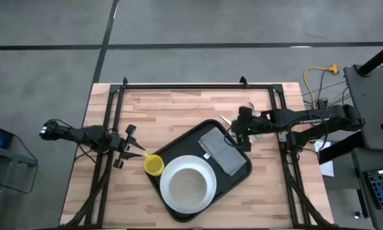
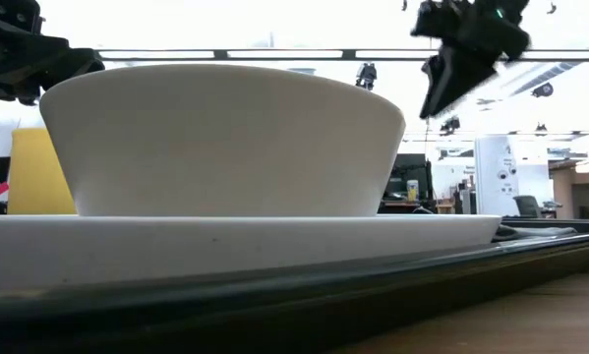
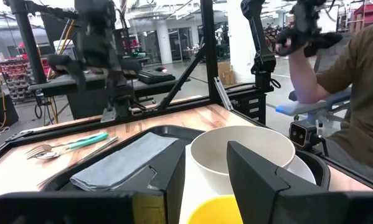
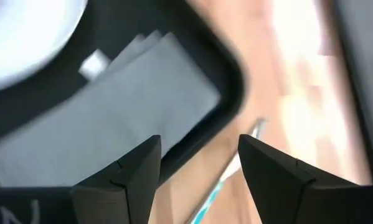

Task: Set up tray
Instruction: Put the light blue fork on the gray napkin

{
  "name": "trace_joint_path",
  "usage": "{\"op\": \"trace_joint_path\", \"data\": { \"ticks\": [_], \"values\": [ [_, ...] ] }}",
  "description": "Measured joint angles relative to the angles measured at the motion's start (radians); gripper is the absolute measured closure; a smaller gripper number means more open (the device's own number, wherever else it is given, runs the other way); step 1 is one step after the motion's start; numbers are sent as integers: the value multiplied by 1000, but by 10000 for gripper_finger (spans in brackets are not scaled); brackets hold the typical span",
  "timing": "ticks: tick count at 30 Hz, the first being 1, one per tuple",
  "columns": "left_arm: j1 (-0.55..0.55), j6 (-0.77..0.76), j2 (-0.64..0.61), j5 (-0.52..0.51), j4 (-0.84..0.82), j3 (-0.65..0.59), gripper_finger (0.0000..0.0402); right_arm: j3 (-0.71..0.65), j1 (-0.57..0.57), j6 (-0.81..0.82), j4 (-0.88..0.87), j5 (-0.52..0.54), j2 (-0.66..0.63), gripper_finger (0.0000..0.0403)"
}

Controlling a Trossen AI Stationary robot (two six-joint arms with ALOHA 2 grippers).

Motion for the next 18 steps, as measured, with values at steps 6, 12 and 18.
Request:
{"op": "trace_joint_path", "data": {
  "ticks": [6, 12, 18],
  "values": [
    [0, 0, 0, 0, 0, 0, 297, 176, 0, 89, -63, 97, -3, 195],
    [0, 0, 0, 0, 0, 0, 297, 221, -16, 173, -58, 259, -3, 195],
    [0, 0, 0, 0, 0, 0, 297, 167, -160, 256, -65, 318, -3, 195]
  ]
}}
